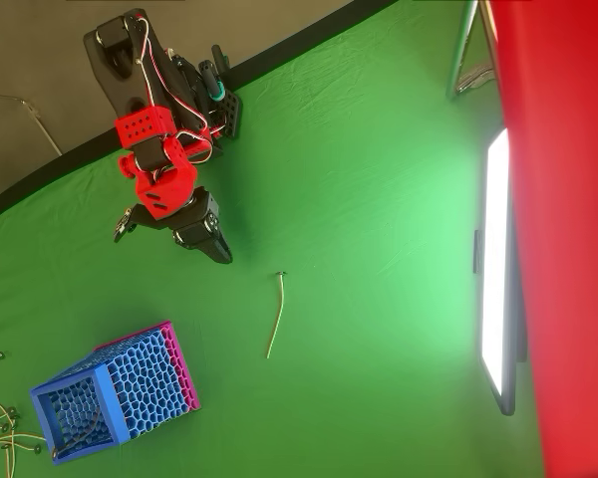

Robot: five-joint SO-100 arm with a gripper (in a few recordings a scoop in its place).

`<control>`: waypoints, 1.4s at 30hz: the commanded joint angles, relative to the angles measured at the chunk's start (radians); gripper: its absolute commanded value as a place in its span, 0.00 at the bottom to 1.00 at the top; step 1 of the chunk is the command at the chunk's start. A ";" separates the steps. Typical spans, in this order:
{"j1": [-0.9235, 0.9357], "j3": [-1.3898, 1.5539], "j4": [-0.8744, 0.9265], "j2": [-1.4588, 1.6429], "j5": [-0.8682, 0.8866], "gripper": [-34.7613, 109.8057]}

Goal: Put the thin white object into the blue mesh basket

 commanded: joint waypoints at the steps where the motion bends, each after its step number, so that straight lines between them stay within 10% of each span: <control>1: 0.015 -0.124 0.008 -0.120 -0.018 0.24; 21: 0.048 -0.721 0.249 -0.801 -0.040 0.29; 42: -0.072 -1.149 0.471 -1.252 -0.815 0.35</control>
